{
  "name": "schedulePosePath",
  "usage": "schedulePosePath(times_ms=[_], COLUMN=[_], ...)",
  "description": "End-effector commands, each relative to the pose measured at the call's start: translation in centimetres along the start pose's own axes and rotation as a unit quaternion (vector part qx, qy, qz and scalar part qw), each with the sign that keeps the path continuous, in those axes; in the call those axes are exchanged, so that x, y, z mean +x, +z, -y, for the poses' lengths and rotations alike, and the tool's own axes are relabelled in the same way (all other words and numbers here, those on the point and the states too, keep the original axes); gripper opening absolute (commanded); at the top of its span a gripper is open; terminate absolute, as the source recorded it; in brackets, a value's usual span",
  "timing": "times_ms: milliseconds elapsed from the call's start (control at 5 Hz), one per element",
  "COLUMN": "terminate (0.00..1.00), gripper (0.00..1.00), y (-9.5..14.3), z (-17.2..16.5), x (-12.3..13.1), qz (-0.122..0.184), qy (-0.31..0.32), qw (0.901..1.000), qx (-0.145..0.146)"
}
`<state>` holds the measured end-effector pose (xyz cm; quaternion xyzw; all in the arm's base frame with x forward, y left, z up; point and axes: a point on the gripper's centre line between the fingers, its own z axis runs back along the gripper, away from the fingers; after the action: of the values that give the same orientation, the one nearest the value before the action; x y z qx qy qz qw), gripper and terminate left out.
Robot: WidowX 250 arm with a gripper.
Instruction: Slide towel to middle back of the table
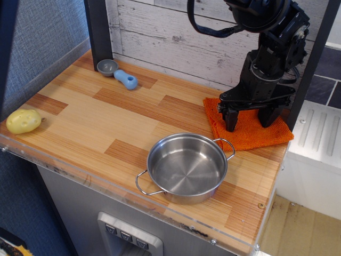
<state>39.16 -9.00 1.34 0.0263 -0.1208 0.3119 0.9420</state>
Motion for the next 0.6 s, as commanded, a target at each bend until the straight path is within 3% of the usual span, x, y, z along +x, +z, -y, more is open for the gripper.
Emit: schedulePosePath(times_ms=[0, 400], terminate=[0.00, 0.00], gripper=[1.00, 1.00], y=[0.8, 0.7], z=[-2.3, -4.6], x=[-0.2, 2.1], qz=[0.005, 0.013], qy=[0.024, 0.059], qw=[0.9997, 0.9982], qx=[-0.007, 0.003])
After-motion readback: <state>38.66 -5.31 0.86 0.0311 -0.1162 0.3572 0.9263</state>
